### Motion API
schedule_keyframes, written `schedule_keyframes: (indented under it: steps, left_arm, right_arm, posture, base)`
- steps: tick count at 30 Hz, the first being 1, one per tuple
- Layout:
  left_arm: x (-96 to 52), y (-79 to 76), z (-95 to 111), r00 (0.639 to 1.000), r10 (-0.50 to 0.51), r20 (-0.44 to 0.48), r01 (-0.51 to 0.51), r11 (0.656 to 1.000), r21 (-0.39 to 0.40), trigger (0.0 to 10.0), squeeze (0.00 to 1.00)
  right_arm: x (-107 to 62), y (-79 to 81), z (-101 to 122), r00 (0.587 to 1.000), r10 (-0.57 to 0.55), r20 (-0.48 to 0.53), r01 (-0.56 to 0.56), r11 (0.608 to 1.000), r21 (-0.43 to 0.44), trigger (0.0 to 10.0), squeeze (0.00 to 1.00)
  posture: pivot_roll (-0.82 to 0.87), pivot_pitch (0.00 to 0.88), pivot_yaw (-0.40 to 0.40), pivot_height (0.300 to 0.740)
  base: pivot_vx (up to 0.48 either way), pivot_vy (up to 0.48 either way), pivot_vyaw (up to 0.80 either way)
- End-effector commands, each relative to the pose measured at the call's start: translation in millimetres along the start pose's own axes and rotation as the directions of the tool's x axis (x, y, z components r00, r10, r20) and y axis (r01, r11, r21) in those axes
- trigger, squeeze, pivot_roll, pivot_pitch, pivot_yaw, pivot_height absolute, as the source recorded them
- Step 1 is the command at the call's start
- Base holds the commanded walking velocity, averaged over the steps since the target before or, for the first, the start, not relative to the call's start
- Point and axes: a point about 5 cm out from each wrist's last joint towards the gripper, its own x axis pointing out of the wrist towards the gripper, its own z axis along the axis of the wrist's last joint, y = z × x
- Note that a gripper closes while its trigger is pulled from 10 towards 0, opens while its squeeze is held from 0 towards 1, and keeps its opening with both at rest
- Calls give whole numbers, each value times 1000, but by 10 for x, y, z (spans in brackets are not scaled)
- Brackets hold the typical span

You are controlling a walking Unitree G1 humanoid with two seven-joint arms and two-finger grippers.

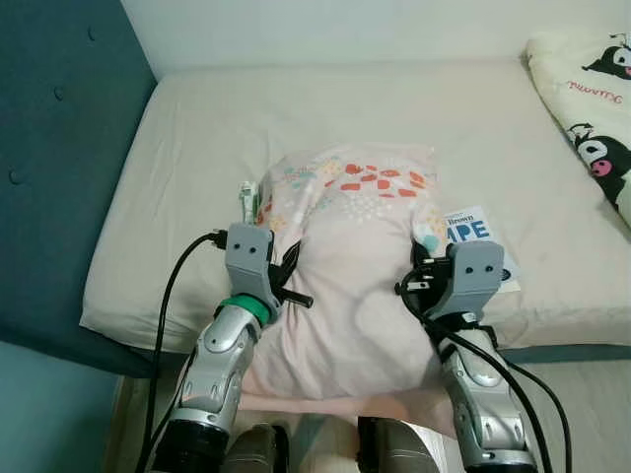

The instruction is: Clean up the room

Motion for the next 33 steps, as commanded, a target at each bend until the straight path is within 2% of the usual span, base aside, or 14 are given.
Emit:
schedule_keyframes:
  steps: [1,7,24,33]
  left_arm:
    - [8,-80,53,999,-38,37,37,999,22,10000,0]
    - [18,-44,59,999,-15,46,13,999,51,10000,0]
    - [26,-91,39,998,-57,30,55,997,48,10000,0]
    - [13,-99,29,997,-65,28,64,997,49,10000,0]
  right_arm:
    - [-7,57,25,999,21,27,-21,1000,-8,10000,0]
    - [9,57,30,999,21,39,-21,1000,-6,10000,0]
    - [-7,47,8,999,15,37,-15,1000,-6,10000,0]
    - [-8,49,-4,999,14,36,-14,1000,-2,10000,0]
  posture:
    - [-4,116,78,740]
    - [-6,106,78,740]
    - [-10,92,82,740]
    - [-7,96,81,740]
  base:
    - [0,0,0]
    - [0,0,0]
    - [0,0,0]
    - [0,396,0]
